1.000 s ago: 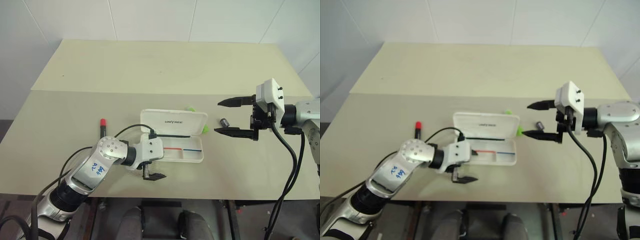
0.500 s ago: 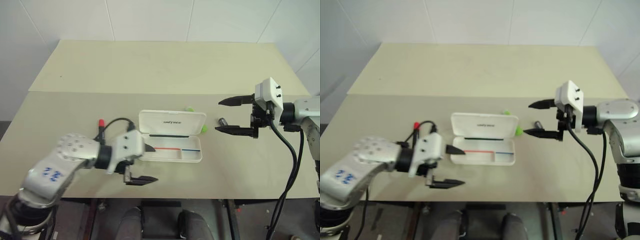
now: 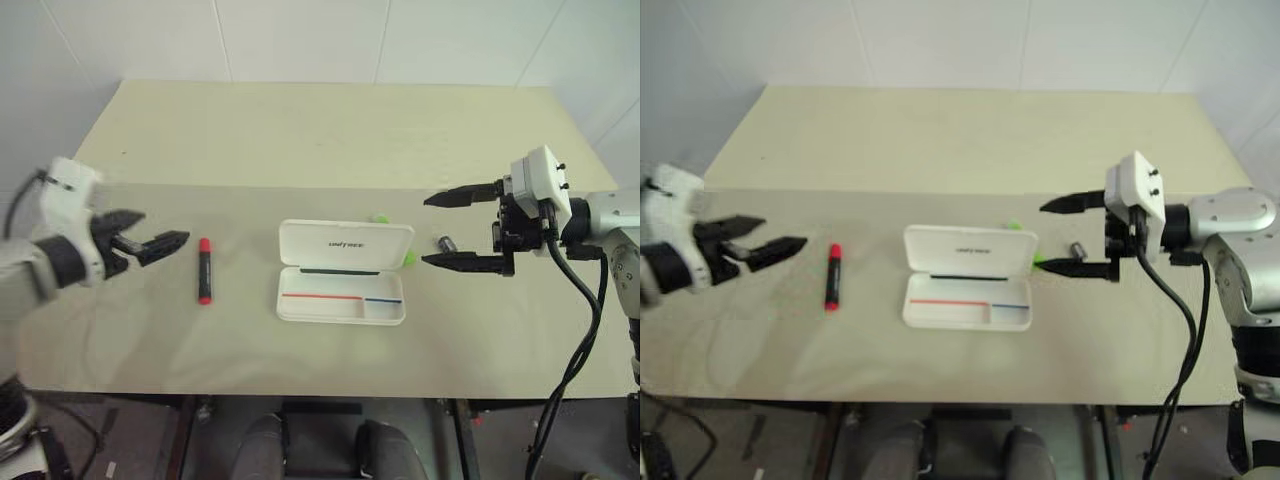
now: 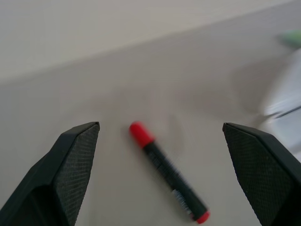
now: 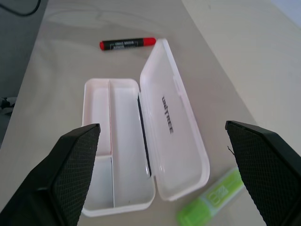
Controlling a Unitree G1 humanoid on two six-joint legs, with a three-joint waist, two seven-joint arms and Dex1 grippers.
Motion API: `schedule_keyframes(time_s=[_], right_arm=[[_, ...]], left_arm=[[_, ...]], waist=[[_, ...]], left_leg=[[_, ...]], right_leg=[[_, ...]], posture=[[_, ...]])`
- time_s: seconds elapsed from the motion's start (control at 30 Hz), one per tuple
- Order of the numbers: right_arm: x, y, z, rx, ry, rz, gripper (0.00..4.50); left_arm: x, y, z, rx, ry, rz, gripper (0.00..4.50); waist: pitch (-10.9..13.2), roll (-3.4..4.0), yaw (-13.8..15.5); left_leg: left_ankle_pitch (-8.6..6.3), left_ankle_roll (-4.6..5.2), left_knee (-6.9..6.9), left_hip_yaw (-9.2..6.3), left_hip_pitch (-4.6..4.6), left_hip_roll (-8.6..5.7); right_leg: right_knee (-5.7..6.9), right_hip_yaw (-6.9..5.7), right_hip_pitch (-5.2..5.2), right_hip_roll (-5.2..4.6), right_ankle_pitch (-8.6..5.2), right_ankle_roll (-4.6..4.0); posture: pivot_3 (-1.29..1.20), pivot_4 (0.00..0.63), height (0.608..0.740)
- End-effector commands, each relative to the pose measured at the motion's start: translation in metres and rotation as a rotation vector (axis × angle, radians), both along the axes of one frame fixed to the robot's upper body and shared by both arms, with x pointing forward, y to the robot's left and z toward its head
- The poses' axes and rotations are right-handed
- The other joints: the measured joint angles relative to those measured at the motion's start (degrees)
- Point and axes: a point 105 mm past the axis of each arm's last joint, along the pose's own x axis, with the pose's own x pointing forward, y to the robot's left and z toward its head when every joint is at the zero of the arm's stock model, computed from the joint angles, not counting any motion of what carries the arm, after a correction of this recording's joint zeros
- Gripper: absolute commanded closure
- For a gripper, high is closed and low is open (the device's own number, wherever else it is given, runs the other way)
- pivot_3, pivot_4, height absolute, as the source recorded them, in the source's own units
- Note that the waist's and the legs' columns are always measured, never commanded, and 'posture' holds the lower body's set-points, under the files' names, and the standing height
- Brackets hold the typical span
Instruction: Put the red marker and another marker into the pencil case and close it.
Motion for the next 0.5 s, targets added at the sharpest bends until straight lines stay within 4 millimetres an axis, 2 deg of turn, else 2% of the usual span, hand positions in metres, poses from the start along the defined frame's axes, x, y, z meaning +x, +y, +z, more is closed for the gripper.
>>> schedule_keyframes(time_s=[0.03,0.17,0.33,0.5], right_arm=[[-0.013,0.008,0.017,0.024,-0.062,0.058,0.0],[-0.029,0.029,0.022,0.036,-0.071,0.143,0.0],[-0.04,0.049,0.018,0.02,-0.073,0.179,0.0],[-0.039,0.049,0.018,0.023,-0.076,0.159,0.0]], left_arm=[[0.005,-0.002,-0.015,0.051,0.038,0.088,0.01],[0.014,-0.02,-0.05,0.049,0.105,0.101,0.01],[0.022,-0.032,-0.061,0.001,0.127,0.117,0.01],[0.033,-0.029,-0.076,0.012,0.147,0.171,0.01]], waist=[[0.0,-0.05,0.0],[0.0,-0.06,0.0],[0.0,-0.12,0.0],[-0.1,-0.08,0.2]], left_leg=[[-0.03,0.0,0.0,0.01,-0.03,0.0],[-0.06,0.01,0.04,0.03,-0.09,0.0],[-0.06,0.0,0.05,0.01,-0.07,0.03],[-0.06,0.0,0.08,0.04,0.02,0.02]], right_leg=[[-0.03,0.01,-0.02,0.0,0.0,0.0],[-0.01,0.04,-0.08,0.0,0.0,0.0],[0.0,0.05,-0.08,0.01,0.0,0.0],[-0.02,0.04,0.02,0.0,0.0,0.0]], posture=[[0.0,0.15,0.74],[0.0,0.15,0.74],[0.0,0.15,0.74],[0.0,0.15,0.74]])
